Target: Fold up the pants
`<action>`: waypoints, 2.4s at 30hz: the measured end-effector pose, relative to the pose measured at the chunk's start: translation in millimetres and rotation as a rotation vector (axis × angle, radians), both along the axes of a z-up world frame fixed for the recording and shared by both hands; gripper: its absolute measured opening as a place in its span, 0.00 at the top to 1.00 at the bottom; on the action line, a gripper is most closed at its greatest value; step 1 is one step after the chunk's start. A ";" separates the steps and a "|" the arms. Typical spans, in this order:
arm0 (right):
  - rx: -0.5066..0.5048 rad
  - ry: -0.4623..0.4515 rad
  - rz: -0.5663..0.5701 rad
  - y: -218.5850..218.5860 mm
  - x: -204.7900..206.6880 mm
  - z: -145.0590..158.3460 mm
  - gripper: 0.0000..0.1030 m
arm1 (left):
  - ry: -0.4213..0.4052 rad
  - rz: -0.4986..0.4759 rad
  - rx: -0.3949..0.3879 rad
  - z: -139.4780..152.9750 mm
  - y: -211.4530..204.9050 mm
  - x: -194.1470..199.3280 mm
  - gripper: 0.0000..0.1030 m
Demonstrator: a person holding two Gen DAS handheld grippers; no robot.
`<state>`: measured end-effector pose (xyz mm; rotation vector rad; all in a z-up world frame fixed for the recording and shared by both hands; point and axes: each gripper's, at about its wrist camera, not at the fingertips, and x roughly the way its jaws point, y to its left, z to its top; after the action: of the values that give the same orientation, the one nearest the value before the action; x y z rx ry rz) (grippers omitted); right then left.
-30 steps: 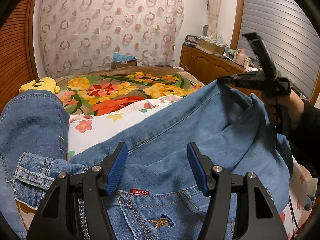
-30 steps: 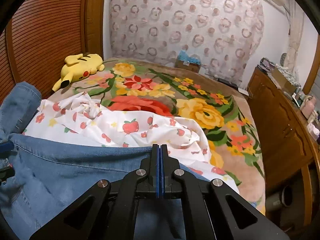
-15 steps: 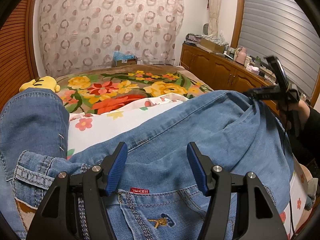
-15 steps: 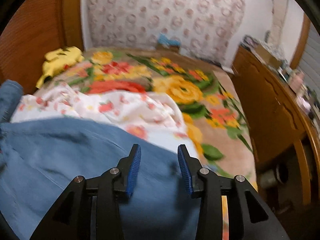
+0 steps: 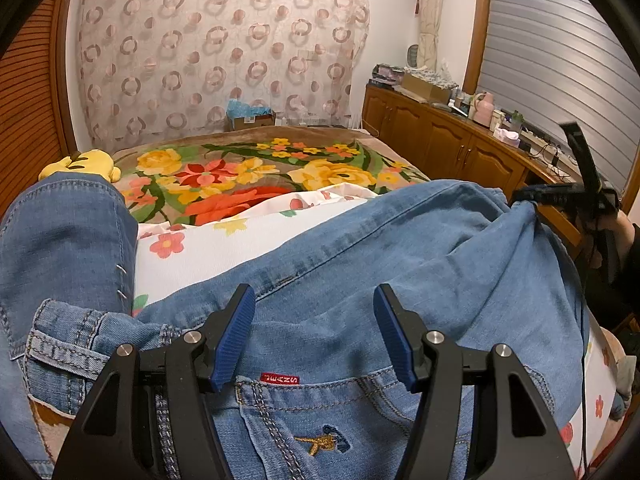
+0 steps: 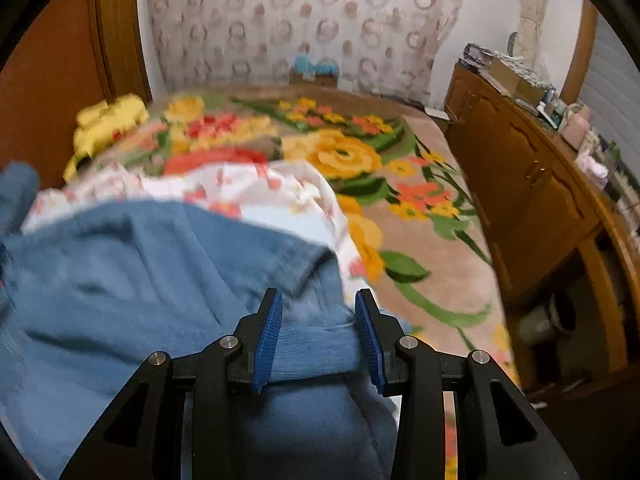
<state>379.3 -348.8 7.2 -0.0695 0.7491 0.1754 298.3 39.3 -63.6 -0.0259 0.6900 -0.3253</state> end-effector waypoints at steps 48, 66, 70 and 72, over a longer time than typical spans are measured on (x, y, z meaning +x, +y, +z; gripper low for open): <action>0.073 0.003 -0.077 -72.3 6.4 -33.0 0.59 | -0.009 -0.014 0.001 3.1 -2.9 -1.0 0.39; 0.135 -0.053 0.036 -72.9 -19.3 -24.6 0.98 | 0.105 -0.177 0.149 32.4 -42.8 15.4 0.39; 0.134 -0.095 0.040 -77.8 -21.6 -27.2 0.99 | 0.163 -0.210 0.153 23.7 -54.1 27.0 0.39; 0.138 -0.111 0.041 -79.7 -24.3 -28.0 0.99 | 0.208 -0.209 0.155 14.8 -57.4 33.2 0.43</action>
<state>354.9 -428.5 -20.8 0.0366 0.6232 0.2601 331.5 -18.0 -48.9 0.1629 0.9251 -0.4734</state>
